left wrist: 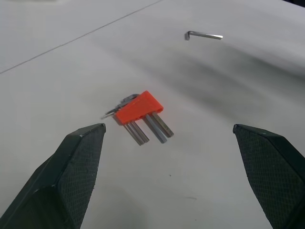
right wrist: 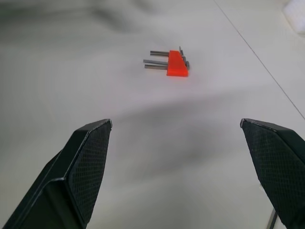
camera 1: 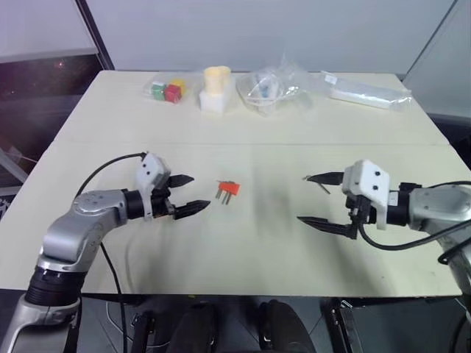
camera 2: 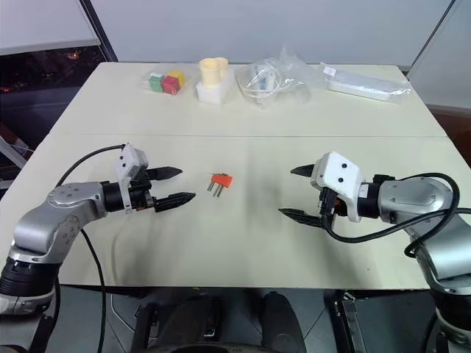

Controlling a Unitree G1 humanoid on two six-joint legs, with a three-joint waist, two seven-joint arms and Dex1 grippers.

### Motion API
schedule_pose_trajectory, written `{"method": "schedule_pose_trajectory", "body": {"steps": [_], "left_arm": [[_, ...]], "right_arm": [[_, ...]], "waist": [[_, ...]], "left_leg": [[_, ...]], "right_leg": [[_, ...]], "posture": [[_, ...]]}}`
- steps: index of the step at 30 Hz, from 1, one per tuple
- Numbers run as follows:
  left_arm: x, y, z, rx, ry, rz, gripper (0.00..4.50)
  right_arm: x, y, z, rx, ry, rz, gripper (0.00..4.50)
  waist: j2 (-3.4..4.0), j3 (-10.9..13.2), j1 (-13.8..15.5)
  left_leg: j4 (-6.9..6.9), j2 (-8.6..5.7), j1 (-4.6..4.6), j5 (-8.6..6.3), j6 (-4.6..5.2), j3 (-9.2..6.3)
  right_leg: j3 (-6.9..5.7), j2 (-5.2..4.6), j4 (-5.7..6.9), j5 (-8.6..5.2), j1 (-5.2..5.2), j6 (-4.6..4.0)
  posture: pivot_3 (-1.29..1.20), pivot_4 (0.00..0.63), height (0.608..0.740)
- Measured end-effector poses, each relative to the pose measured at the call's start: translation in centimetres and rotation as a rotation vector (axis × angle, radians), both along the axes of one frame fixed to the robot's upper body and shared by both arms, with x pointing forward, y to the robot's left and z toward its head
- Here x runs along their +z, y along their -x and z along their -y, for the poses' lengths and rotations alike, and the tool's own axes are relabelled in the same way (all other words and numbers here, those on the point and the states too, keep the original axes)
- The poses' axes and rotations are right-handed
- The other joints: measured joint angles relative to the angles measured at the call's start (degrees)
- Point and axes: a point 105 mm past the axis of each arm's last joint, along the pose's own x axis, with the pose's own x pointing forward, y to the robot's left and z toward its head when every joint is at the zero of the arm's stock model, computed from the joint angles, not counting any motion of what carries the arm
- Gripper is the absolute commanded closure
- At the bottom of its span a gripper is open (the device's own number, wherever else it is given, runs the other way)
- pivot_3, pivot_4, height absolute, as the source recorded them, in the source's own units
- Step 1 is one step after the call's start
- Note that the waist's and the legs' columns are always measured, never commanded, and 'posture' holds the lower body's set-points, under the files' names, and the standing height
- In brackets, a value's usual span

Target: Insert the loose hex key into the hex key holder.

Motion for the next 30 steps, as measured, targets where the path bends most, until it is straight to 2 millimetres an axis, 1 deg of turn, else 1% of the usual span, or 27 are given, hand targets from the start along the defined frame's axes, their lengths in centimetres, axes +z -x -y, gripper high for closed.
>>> {"method": "schedule_pose_trajectory", "body": {"steps": [4, 7, 13, 19, 30], "left_arm": [[0.3, -0.1, 0.0, 0.003, -0.004, 0.019, 0.01], [0.6, -0.2, -0.1, 0.0, -0.002, 0.025, 0.01], [1.2, -0.3, -0.7, 0.02, -0.009, 0.045, 0.01], [1.2, -0.3, -0.7, 0.022, -0.01, 0.046, 0.01], [1.2, -0.5, -0.7, 0.035, -0.008, 0.05, 0.01]], "right_arm": [[-0.2, -0.1, -0.1, -0.003, -0.003, 0.002, 0.0], [-0.7, -0.3, -0.7, -0.003, -0.033, -0.009, 0.0], [-1.3, -0.7, -1.4, -0.013, -0.066, -0.008, 0.0], [-1.9, -1.0, -1.6, -0.028, -0.071, -0.013, 0.0], [-1.9, -1.6, -1.5, -0.051, -0.089, 0.002, 0.0]], "waist": [[0.0, 0.0, 0.0], [0.0, 0.0, 0.0], [0.0, 0.0, 0.0], [0.0, 0.0, 0.0], [0.0, 0.0, 0.0]], "left_leg": [[0.0, 0.0, 0.0, 0.0, 0.0, 0.0], [0.0, 0.0, 0.0, 0.0, 0.0, 0.0], [0.01, 0.0, 0.0, 0.0, 0.01, 0.0], [0.02, 0.0, 0.0, 0.0, 0.01, 0.01], [0.02, 0.0, 0.0, 0.0, 0.01, 0.0]], "right_leg": [[-0.01, 0.01, 0.0, 0.0, 0.01, 0.0], [-0.01, 0.02, 0.0, 0.0, 0.0, 0.0], [-0.01, 0.02, 0.0, 0.0, 0.01, 0.0], [-0.01, 0.03, 0.0, 0.0, 0.01, 0.0], [-0.01, 0.05, 0.01, 0.0, 0.01, 0.0]], "posture": [[0.0, 0.15, 0.74], [0.0, 0.15, 0.74], [0.0, 0.15, 0.74], [0.0, 0.15, 0.74], [0.0, 0.15, 0.74]]}}
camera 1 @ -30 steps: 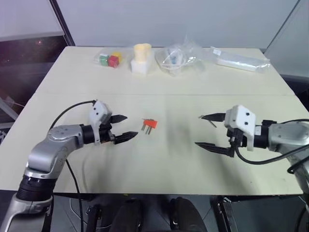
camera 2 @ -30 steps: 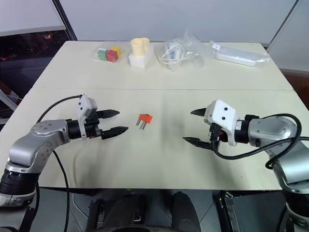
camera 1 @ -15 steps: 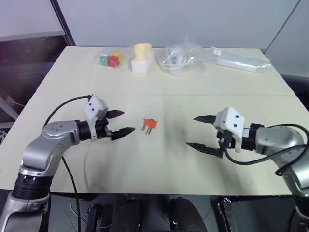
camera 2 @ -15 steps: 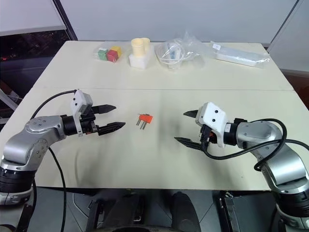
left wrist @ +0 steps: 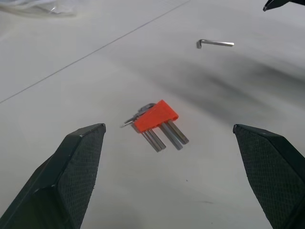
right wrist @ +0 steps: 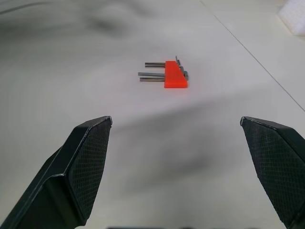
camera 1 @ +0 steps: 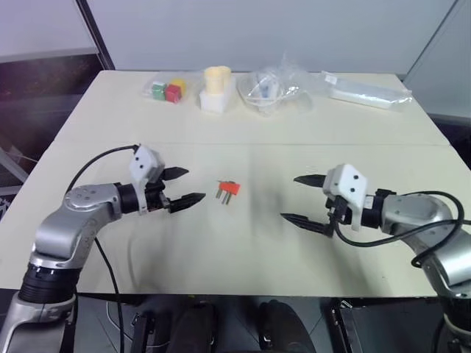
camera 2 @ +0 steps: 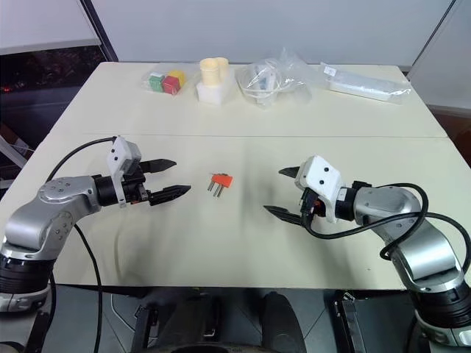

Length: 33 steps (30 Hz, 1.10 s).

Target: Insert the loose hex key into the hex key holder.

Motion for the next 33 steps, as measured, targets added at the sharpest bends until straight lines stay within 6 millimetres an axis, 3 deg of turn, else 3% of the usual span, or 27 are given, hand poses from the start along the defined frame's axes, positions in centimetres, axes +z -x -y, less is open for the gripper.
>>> {"method": "schedule_pose_trajectory", "body": {"steps": [5, 11, 21, 33], "left_arm": [[0.1, -0.1, 0.2, 0.003, 0.007, 0.005, 0.01], [0.0, -0.2, 0.7, -0.007, 0.008, -0.004, 0.01], [-0.1, -0.2, 0.8, 0.009, 0.002, -0.008, 0.01], [0.0, 0.4, 1.8, 0.029, 0.005, -0.004, 0.01]], "right_arm": [[-0.5, -0.7, -0.6, -0.001, -0.041, -0.004, 0.0], [-0.8, -3.3, -2.7, 0.02, -0.138, 0.016, 0.0], [-4.8, -6.8, -7.2, 0.098, -0.202, -0.081, 0.0], [-8.4, -9.6, -8.9, 0.128, -0.125, -0.101, 0.0]], "waist": [[0.0, 0.0, -0.1], [0.0, 0.0, -0.3], [0.0, 0.0, -0.5], [0.01, 0.0, -1.7]], "left_leg": [[0.01, 0.0, 0.01, 0.0, 0.0, 0.0], [0.01, 0.01, 0.03, 0.0, 0.0, 0.01], [0.03, -0.02, 0.03, 0.02, -0.02, 0.02], [0.0, -0.01, 0.03, 0.06, -0.11, 0.0]], "right_leg": [[0.0, 0.02, 0.01, 0.0, 0.0, 0.0], [-0.01, 0.06, 0.07, 0.0, -0.01, 0.0], [-0.01, 0.06, 0.13, 0.0, -0.03, 0.01], [0.0, 0.07, 0.2, 0.01, -0.1, 0.01]], "posture": [[0.0, 0.15, 0.74], [0.0, 0.15, 0.74], [0.0, 0.15, 0.74], [0.0, 0.15, 0.74]]}}
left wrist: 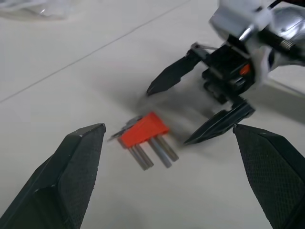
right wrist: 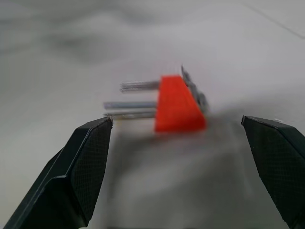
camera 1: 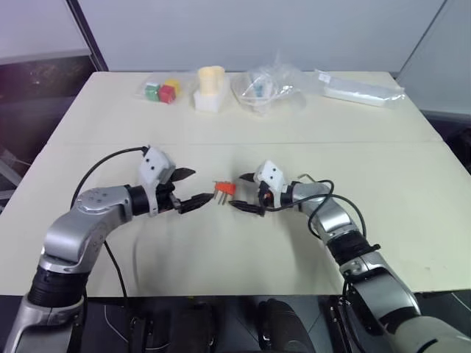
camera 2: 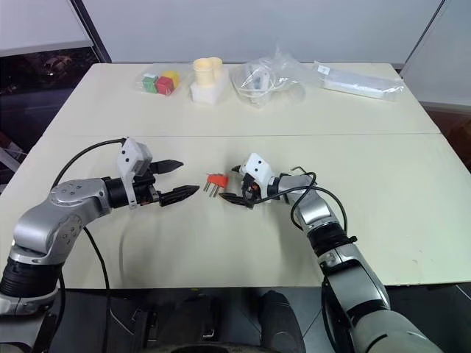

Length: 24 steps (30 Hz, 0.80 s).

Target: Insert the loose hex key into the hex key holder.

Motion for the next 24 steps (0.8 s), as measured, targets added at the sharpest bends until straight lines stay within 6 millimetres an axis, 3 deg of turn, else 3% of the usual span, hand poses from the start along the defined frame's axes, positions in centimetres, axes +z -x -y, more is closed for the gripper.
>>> {"method": "schedule_pose_trajectory", "body": {"steps": [8, 16, 20, 24], "left_arm": [[-0.4, 0.7, 0.4, -0.002, 0.007, -0.018, 0.01], [-0.9, 1.3, -0.8, 0.036, -0.013, -0.032, 0.01], [-0.9, 1.3, -1.0, 0.04, -0.017, -0.03, 0.0], [-0.9, 1.3, -1.0, 0.042, -0.019, -0.029, 0.0]], "right_arm": [[-0.3, -1.0, -0.9, 0.033, 0.02, 0.014, 0.0], [-0.4, -1.3, -1.0, 0.039, 0.015, 0.023, 0.0], [-0.5, -1.3, -1.3, 0.052, 0.012, 0.022, 1.24], [-0.8, -1.1, -1.5, 0.064, 0.016, 0.022, 3.21]], "waist": [[0.01, 0.0, -0.2], [0.02, 0.0, -0.2], [0.03, 0.0, -0.2], [0.03, 0.0, -0.2]], "left_leg": [[-0.01, 0.0, 0.02, 0.03, -0.05, 0.0], [-0.03, 0.01, 0.05, 0.05, -0.09, -0.01], [-0.03, 0.01, 0.06, 0.05, -0.1, -0.01], [-0.03, 0.01, 0.07, 0.06, -0.11, -0.01]], "right_leg": [[0.02, 0.0, 0.02, 0.0, -0.01, 0.0], [0.02, -0.01, 0.03, 0.01, 0.01, -0.01], [0.02, -0.01, 0.03, 0.01, 0.01, -0.01], [0.02, -0.01, 0.04, 0.01, 0.03, -0.02]], "posture": [[0.0, 0.15, 0.74], [0.0, 0.15, 0.74], [0.0, 0.15, 0.74], [0.0, 0.15, 0.74]]}}
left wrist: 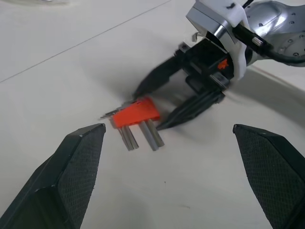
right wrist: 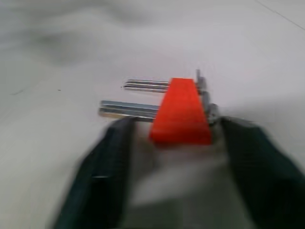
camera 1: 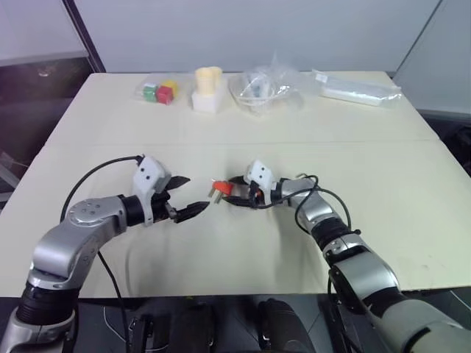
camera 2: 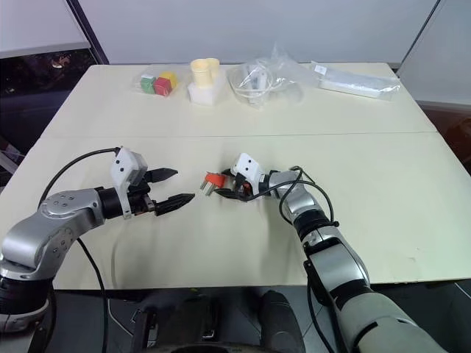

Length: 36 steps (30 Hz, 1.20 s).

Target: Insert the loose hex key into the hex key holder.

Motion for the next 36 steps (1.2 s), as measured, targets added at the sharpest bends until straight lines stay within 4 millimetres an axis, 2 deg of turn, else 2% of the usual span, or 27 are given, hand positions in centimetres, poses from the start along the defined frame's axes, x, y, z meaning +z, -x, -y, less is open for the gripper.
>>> {"method": "schedule_pose_trajectory", "body": {"steps": [1, 8, 12, 16, 21, 28, 32, 36], "left_arm": [[0.0, 0.0, 0.0, 0.001, -0.002, 0.0, 0.0], [0.2, -0.1, -0.4, 0.011, -0.015, 0.007, 0.0], [0.3, -0.1, -0.5, 0.013, -0.015, 0.009, 0.0], [0.4, -0.5, -0.8, 0.022, -0.015, 0.014, 0.0], [0.7, -0.8, -1.0, 0.016, -0.013, 0.025, 0.0], [0.5, -1.3, -1.1, 0.012, -0.014, 0.015, 0.0], [1.4, -1.8, -0.8, -0.008, 0.095, 0.004, 0.0], [1.9, -2.4, -1.0, -0.036, 0.133, -0.016, 0.0]], "right_arm": [[0.0, 0.0, 0.0, 0.001, 0.003, 0.003, 3.48], [0.0, 0.0, 0.0, 0.005, 0.012, 0.023, 3.47], [0.3, 0.3, 0.0, -0.002, 0.037, 0.129, 3.47], [1.2, 1.1, 1.3, -0.018, 0.101, 0.332, 3.47], [1.9, 2.0, 2.0, -0.056, 0.139, 0.462, 3.47], [6.1, 2.7, 1.7, -0.07, 0.189, 0.839, 3.47], [7.5, 3.8, 0.9, -0.029, 0.192, 1.025, 3.47], [8.4, 5.0, 0.6, 0.028, 0.229, 1.211, 3.47]], "waist": [[0.0, 0.0, 0.1], [0.01, 0.0, 0.0], [0.01, 0.0, 0.1], [0.02, 0.0, 0.5], [0.02, 0.0, 0.2], [0.02, 0.0, 0.2], [-0.01, 0.0, 0.4], [-0.01, 0.0, 0.3]], "left_leg": [[0.0, 0.0, 0.01, 0.0, 0.0, 0.0], [0.01, 0.0, 0.03, 0.0, -0.01, -0.01], [0.0, -0.01, 0.02, 0.0, -0.01, -0.01], [0.0, -0.05, 0.01, 0.0, -0.01, -0.02], [-0.02, -0.02, 0.0, 0.0, -0.01, 0.0], [-0.04, -0.02, 0.0, 0.0, -0.01, 0.01], [-0.02, -0.04, 0.0, 0.01, -0.01, 0.01], [-0.02, -0.04, 0.0, 0.03, -0.06, 0.02]], "right_leg": [[0.0, 0.0, 0.0, 0.0, 0.01, 0.0], [0.0, 0.0, 0.0, 0.01, 0.03, -0.01], [0.0, -0.01, 0.0, 0.01, 0.02, -0.01], [0.0, -0.02, -0.01, 0.01, 0.03, -0.01], [0.0, 0.01, 0.0, 0.01, -0.02, -0.01], [0.0, 0.03, -0.01, 0.01, -0.03, -0.01], [-0.01, 0.04, 0.0, 0.0, -0.02, -0.01], [-0.02, 0.14, 0.0, 0.0, -0.02, -0.01]], "posture": [[0.0, 0.15, 0.74], [0.0, 0.15, 0.74], [0.0, 0.15, 0.74], [0.0, 0.15, 0.74], [0.0, 0.15, 0.74], [0.0, 0.15, 0.74], [0.0, 0.15, 0.74], [0.0, 0.15, 0.74]]}}
